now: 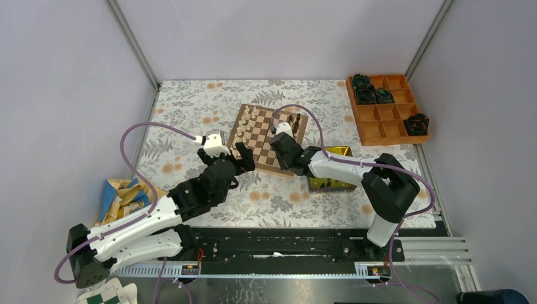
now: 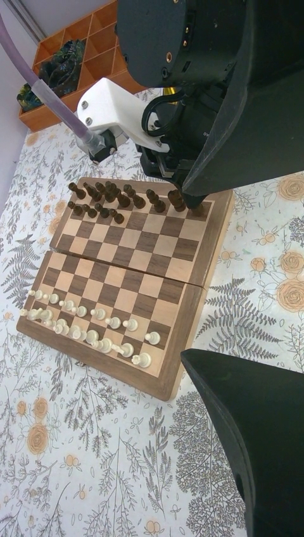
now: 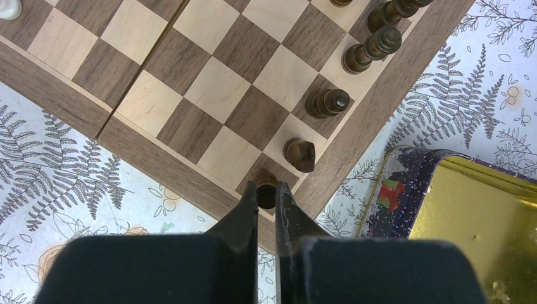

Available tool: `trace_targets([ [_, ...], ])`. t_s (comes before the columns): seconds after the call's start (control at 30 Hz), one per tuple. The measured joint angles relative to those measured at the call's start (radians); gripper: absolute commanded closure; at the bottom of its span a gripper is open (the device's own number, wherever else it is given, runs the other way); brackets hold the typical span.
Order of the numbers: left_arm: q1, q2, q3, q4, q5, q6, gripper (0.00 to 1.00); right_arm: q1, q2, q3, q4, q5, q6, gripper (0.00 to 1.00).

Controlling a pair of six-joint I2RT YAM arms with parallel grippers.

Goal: Set up the chess pieces on the board
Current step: Place the chess piece on the chessboard.

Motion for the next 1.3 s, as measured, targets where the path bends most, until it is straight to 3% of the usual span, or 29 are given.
trace_targets([
  [0.33,0.0,0.0,0.0,0.0,0.0,-0.01,0.01,0.0,0.0,0.0,0.0,-0.002,0.0,0.76],
  [0.83,0.0,0.002,0.0,0.0,0.001,-0.016,0.01,0.0,0.009,0.0,0.0,-0.009,0.0,0.62],
  [1.3,0.0,0.002,0.0,-0.004,0.0,-0.016,0.01,0.0,-0.038,-0.013,0.004,-0.027,-0.013,0.57],
])
